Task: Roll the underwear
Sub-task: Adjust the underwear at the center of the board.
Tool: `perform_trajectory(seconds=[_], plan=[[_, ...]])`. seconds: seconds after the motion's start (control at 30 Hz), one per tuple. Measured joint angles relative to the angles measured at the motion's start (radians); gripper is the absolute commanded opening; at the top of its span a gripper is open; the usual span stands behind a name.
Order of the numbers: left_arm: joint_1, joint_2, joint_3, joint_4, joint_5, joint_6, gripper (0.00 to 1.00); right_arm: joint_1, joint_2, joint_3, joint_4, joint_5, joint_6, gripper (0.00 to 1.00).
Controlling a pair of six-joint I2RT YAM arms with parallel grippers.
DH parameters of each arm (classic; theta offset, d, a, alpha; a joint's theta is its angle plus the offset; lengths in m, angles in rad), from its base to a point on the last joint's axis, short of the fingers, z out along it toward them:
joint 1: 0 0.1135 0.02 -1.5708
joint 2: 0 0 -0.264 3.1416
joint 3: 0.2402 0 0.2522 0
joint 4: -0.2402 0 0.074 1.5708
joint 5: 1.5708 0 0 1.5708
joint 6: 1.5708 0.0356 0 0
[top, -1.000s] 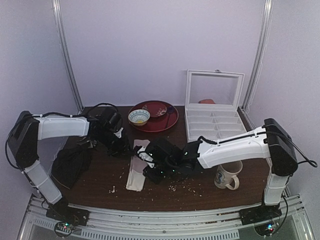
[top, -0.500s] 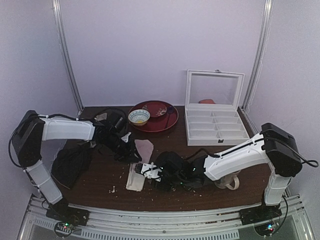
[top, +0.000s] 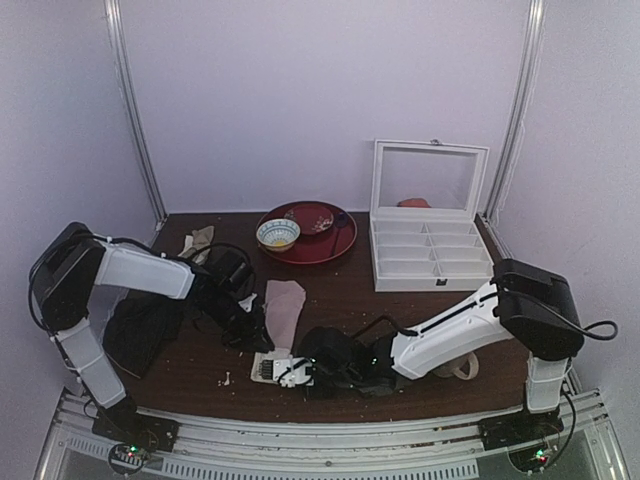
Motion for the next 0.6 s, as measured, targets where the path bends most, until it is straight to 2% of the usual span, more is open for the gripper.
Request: perform_trajectory(seconds=[0.3, 0.6], plan=[[0.0, -0.009, -0.024, 0.05, 0.003, -0.024, 0.21, 0.018, 0.053, 0.021, 0.069, 0.045, -0.111, 0.38], [0.005, -0.06, 0.027, 0.004, -0.013, -0.024, 0.22, 0.03, 0.071, 0.028, 0.107, 0.066, -0.173, 0.38]])
